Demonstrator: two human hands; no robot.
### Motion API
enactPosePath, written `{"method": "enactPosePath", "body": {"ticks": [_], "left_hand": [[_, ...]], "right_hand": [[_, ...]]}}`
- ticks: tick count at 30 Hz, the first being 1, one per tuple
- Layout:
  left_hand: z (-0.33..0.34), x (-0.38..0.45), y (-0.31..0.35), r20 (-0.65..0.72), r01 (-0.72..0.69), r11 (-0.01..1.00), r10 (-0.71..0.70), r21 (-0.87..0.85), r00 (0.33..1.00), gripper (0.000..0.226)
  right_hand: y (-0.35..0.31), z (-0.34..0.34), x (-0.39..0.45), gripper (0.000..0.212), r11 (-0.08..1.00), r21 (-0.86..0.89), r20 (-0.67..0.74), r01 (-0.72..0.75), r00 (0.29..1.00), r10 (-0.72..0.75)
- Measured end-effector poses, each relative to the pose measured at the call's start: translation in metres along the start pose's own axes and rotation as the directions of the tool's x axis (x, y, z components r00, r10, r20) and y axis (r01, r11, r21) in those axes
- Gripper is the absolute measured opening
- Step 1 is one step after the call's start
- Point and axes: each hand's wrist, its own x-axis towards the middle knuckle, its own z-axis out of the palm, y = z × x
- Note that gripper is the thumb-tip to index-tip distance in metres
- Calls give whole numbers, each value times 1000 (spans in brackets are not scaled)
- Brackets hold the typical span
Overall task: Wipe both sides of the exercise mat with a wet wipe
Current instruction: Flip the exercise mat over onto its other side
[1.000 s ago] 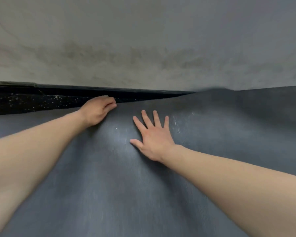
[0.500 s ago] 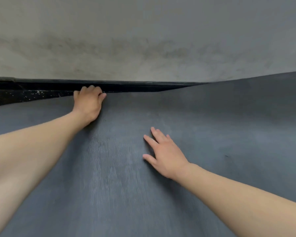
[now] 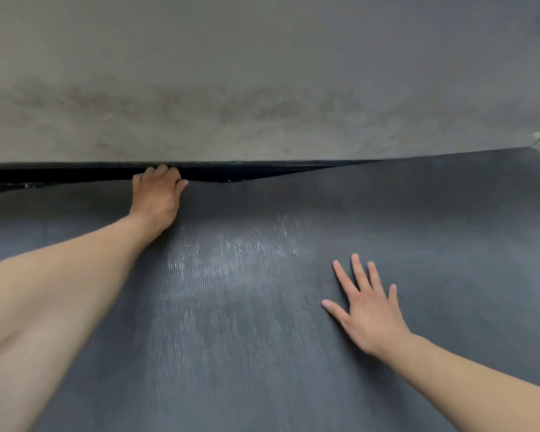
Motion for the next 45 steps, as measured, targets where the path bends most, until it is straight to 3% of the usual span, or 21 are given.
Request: {"method": "enactPosePath", "body": {"ticks": [4, 6, 9, 12, 16, 20, 22, 25, 27, 29, 31, 33, 35, 38, 40, 42, 43, 45], "left_hand": [[16, -10, 0, -18, 90, 994, -91, -59, 996, 27], [20, -14, 3, -41, 134, 987, -138, -84, 990, 24], [23, -24, 15, -113, 103, 991, -112, -89, 987, 22], [29, -40, 33, -144, 48, 994, -63, -102, 988, 30], [31, -59, 47, -27, 53, 995, -56, -85, 998, 40], [10, -47, 42, 190, 43, 989, -16, -141, 982, 50], [-4, -59, 24, 212, 46, 986, -12, -160, 977, 55], [-15, -89, -3, 280, 11, 1000, -19, 29, 960, 70], [-26, -98, -17, 283, -9, 1000, 10, -7, 959, 72], [-39, -117, -29, 194, 106, 994, -108, 22, 975, 67], [-45, -149, -41, 251, 259, 954, -291, 154, 923, 73], [-51, -176, -55, 311, 277, 951, -307, 136, 900, 77], [-62, -193, -75, 256, 327, 943, -331, 58, 908, 74], [-73, -226, -101, 210, 494, 840, -537, 225, 817, 75], [-76, -243, -109, 250, 511, 834, -550, 206, 797, 77], [-82, -249, -116, 187, 553, 813, -581, 184, 792, 76], [-85, -253, -120, 168, 596, 775, -629, 211, 759, 76], [-91, -263, -130, 265, 659, 707, -707, 255, 656, 80]], "right_hand": [[-9, 3, 4, 85, 1000, -8, -56, 12, 998, -12], [-25, 0, 11, 84, 995, -38, -85, 87, 992, -90], [-70, -10, 28, 85, 962, -76, -130, 262, 954, -270], [-119, -23, 52, 86, 944, -56, -176, 326, 927, -331], [-148, -22, 71, 87, 956, -78, -109, 284, 950, -292], [-146, -24, 75, 90, 958, -72, -44, 279, 958, -283], [-146, -25, 74, 90, 959, -64, -60, 276, 958, -279], [-146, -19, 75, 88, 963, -89, -50, 256, 964, -261], [-146, -15, 77, 90, 964, -70, -54, 258, 964, -262], [-143, -13, 76, 99, 961, -70, -95, 267, 957, -272], [-143, -10, 73, 102, 963, -77, -122, 257, 957, -265], [-149, -10, 68, 94, 972, -66, -114, 227, 966, -233], [-160, -14, 60, 83, 980, -34, -128, 197, 971, -200], [-184, -11, 36, 80, 971, -9, -171, 238, 956, -236], [-196, -1, 24, 89, 957, -59, -82, 283, 954, -287], [-198, 2, 24, 97, 952, -121, -7, 282, 959, -285], [-198, 1, 25, 100, 953, -128, 20, 276, 961, -276], [-199, -7, 28, 103, 952, -121, 55, 281, 959, -276]]}}
